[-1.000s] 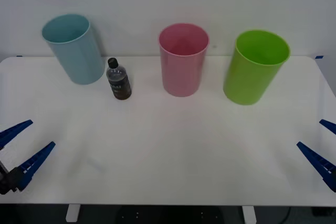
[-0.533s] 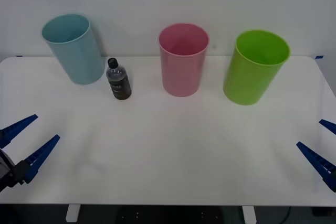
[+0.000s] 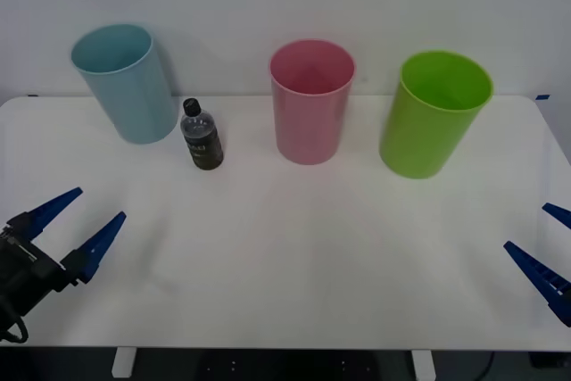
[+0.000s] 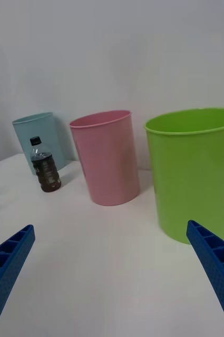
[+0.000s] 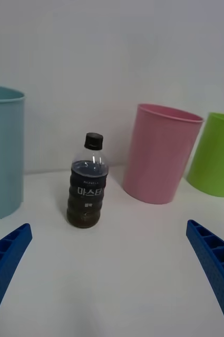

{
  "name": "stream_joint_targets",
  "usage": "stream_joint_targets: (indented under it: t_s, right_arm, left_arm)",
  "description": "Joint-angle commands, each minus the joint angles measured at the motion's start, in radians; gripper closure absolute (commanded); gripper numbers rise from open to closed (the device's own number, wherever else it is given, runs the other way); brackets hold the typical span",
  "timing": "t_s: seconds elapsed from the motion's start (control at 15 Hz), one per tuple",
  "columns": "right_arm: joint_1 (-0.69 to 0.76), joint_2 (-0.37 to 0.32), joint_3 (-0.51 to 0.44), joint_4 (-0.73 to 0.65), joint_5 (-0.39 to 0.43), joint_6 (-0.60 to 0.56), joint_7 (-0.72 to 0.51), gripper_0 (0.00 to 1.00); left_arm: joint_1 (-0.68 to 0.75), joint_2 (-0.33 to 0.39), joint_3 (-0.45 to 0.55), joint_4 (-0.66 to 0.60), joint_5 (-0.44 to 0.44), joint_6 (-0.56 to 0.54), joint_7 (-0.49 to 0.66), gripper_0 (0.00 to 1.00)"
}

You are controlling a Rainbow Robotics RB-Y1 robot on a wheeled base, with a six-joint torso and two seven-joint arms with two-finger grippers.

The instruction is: Grasp the object on the table and drop it into the matching bin: aluminum can to the light blue bin, PET bottle to the pink bin.

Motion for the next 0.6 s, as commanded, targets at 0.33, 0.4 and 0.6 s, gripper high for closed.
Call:
stream_joint_targets:
  t_s: [0.33, 0.4, 0.6]
  right_arm:
    - [0.0, 0.0, 0.0, 0.0, 0.0, 0.0, 0.0, 0.0]
    - [0.0, 0.0, 0.0, 0.0, 0.0, 0.0, 0.0, 0.0]
    - [0.0, 0.0, 0.0, 0.0, 0.0, 0.0, 0.0, 0.0]
  left_arm:
    - [-0.037, -0.076, -0.055, 0.0, -0.13, 0.194, 0.01, 0.0]
    - [-0.042, -0.092, -0.055, 0.0, -0.147, 0.211, 0.013, 0.0]
    - [-0.074, -0.122, -0.066, 0.041, -0.163, 0.228, 0.011, 0.0]
